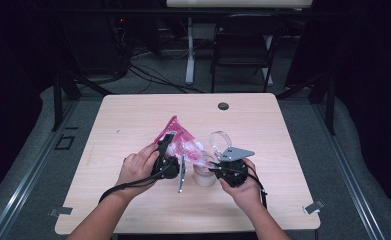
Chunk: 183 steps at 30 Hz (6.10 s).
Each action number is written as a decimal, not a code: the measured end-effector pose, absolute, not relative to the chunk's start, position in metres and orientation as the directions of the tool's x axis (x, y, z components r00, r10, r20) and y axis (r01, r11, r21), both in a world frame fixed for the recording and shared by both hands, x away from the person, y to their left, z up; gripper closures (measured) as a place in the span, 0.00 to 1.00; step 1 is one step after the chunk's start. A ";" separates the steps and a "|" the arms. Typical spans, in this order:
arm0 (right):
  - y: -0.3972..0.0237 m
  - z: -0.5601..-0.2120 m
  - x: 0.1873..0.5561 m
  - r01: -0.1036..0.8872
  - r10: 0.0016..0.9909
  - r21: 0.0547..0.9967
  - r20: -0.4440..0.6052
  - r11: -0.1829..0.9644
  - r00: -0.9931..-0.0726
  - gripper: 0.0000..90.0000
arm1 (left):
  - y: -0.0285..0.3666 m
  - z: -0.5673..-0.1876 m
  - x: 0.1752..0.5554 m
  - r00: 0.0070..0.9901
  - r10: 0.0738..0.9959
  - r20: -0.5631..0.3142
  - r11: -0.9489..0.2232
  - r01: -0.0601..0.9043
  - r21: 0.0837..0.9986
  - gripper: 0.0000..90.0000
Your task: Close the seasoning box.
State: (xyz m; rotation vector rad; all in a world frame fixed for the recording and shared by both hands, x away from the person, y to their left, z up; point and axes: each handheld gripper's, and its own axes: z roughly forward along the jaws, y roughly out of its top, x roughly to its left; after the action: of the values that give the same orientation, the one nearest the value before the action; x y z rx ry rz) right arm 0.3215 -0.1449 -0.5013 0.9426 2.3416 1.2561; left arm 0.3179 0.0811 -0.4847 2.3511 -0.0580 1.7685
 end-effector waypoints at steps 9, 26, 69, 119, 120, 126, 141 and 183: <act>-0.143 -0.501 0.321 0.401 0.681 0.825 0.027 0.398 -0.732 1.00 | 0.084 -0.492 0.318 0.306 0.118 0.945 -0.977 -0.133 0.165 0.70; -0.141 -0.501 0.320 0.394 0.676 0.827 0.022 0.402 -0.737 1.00 | 0.091 -0.504 0.312 0.331 0.201 0.922 -0.965 -0.096 0.245 0.70; -0.131 -0.486 0.318 0.328 0.657 0.868 0.003 0.372 -0.754 1.00 | 0.104 -0.536 0.317 0.549 0.386 0.741 -0.897 0.037 0.439 0.76; -0.127 -0.478 0.318 0.266 0.651 0.926 0.029 0.269 -0.758 0.49 | 0.132 -0.551 0.345 0.693 0.643 0.327 -0.657 0.280 0.700 0.81; -0.127 -0.478 0.318 0.267 0.652 0.926 0.031 0.267 -0.758 0.49 | 0.133 -0.551 0.345 0.693 0.646 0.319 -0.651 0.284 0.704 0.81; -0.129 -0.477 0.317 0.261 0.664 0.929 0.023 0.262 -0.748 0.51 | 0.140 -0.551 0.349 0.695 0.675 0.248 -0.598 0.318 0.736 0.81; -0.133 -0.478 0.319 0.277 0.671 0.928 0.043 0.247 -0.740 0.52 | 0.167 -0.544 0.359 0.652 0.753 0.085 -0.431 0.392 0.813 0.84; -0.121 -0.476 0.331 0.279 0.638 0.932 0.071 0.232 -0.767 0.54 | 0.260 -0.533 0.353 0.374 0.927 0.021 -0.212 0.478 0.853 0.84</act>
State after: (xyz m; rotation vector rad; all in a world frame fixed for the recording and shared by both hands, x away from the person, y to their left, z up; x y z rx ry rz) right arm 0.3312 -0.1211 -0.4764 0.8514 2.1859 1.5470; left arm 0.3528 0.2595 -0.5332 1.8365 1.2237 0.7104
